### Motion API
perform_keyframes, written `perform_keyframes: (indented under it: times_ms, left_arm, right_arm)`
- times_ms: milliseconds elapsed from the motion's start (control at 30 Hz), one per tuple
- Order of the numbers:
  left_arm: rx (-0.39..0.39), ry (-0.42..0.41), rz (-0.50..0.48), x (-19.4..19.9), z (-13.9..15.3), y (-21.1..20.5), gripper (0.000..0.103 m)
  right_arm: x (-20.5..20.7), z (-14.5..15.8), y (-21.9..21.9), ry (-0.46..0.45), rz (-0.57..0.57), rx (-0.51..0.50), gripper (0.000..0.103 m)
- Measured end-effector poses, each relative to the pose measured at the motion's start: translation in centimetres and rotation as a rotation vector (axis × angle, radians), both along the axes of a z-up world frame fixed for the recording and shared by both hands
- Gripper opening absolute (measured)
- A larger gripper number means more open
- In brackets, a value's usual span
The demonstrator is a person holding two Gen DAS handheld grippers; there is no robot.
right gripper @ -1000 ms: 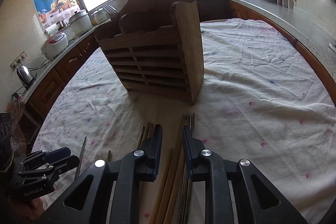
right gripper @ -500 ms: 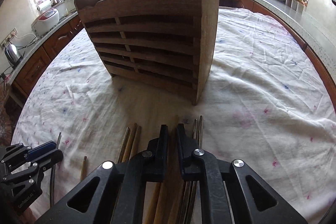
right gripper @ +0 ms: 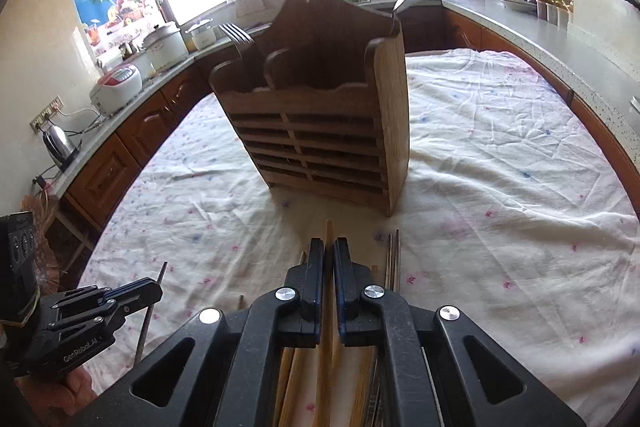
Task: Organize utensils
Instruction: 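Carry the chopsticks with the right gripper while the left carries the metal utensil into the holder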
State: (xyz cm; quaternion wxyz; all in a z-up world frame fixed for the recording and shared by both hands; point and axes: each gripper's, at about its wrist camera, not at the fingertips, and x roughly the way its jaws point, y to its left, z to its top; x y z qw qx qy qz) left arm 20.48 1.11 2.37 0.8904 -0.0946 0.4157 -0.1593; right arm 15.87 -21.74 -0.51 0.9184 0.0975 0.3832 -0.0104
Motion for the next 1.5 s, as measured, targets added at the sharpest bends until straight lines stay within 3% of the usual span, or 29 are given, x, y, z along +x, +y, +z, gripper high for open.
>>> perform_keyframes:
  times_ms: [267, 533, 700, 1067, 1500]
  left_arm:
    - [-0.116, -0.146, -0.012, -4.1, 6.1, 2.9, 0.003]
    - [-0.159, -0.222, -0.027, -6.5, 8.6, 4.3, 0.003]
    - [-0.164, -0.243, -0.016, -6.7, 9.0, 4.6, 0.003]
    - [-0.161, -0.275, -0.001, -5.7, 9.9, 4.3, 0.003]
    - [-0.212, -0.382, 0.016, -0.9, 13.1, 4.1, 0.003]
  right_arm:
    - [-3.9, 6.1, 0.1, -0.159, -0.006, 0.021, 0.005]
    - [-6.3, 11.1, -0.3, -0.296, -0.027, 0.001, 0.005]
    - [-6.7, 12.3, -0.5, -0.333, -0.034, 0.005, 0.005]
    - [-6.3, 12.1, -0.8, -0.344, -0.035, 0.018, 0.005]
    - [-4.8, 15.5, -1.5, -0.443, -0.066, -0.002, 0.005]
